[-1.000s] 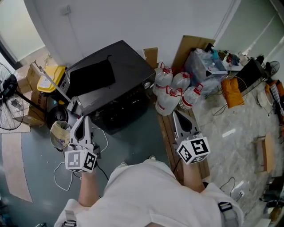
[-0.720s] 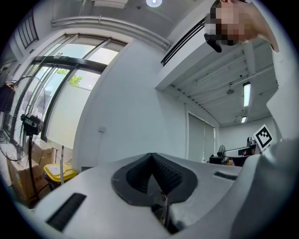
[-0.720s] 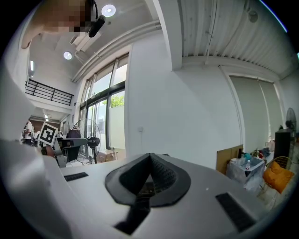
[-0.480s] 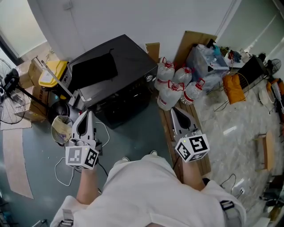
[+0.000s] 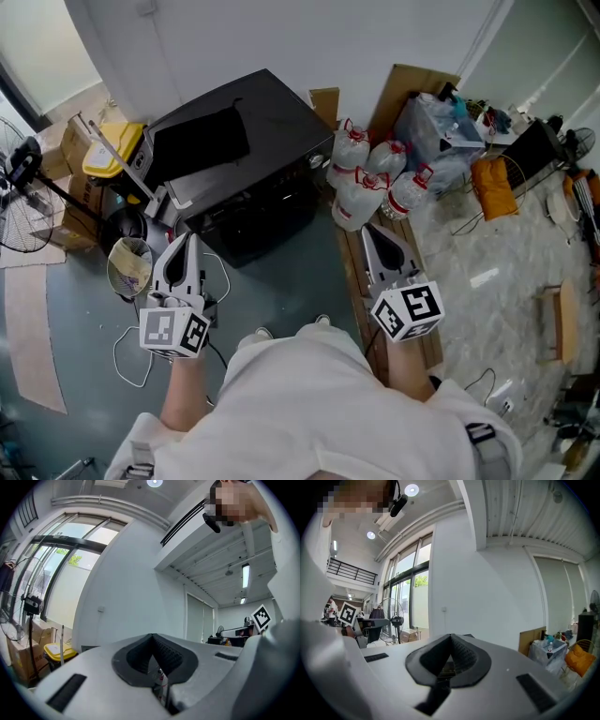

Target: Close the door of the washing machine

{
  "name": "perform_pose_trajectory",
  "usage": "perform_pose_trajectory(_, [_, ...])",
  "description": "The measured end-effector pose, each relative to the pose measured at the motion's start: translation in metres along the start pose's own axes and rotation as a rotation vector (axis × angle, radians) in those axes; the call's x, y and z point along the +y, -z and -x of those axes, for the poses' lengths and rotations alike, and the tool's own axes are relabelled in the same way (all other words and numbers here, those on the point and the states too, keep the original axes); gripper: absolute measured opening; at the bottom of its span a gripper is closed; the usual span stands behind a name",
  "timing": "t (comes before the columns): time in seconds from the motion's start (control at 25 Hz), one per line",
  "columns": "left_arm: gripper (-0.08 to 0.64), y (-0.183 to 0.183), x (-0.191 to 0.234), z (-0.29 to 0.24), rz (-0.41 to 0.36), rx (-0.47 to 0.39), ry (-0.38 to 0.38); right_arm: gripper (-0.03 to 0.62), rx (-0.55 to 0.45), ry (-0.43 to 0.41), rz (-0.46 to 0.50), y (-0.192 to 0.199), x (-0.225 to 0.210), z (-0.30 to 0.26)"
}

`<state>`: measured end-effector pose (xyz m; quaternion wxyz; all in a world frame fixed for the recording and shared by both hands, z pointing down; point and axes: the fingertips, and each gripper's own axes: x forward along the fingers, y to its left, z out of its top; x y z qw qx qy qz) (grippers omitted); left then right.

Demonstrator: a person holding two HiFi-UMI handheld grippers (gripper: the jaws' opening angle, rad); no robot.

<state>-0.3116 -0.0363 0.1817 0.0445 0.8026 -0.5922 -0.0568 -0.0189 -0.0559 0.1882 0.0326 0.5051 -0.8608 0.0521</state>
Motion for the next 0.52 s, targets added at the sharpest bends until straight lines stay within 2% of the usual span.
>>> perform_pose_trajectory(0.16, [0.006,0.003,-0.001,0.004,-0.007,0.017,-0.002,-0.005,-0.007,-0.015,-0.028,0.002,0.004,-0.001])
perform_pose_trajectory(0.52, [0.006,0.002,0.002,0.009,-0.015,0.023,-0.002,-0.005,-0.015,-0.029,-0.022,0.001,0.013,-0.004])
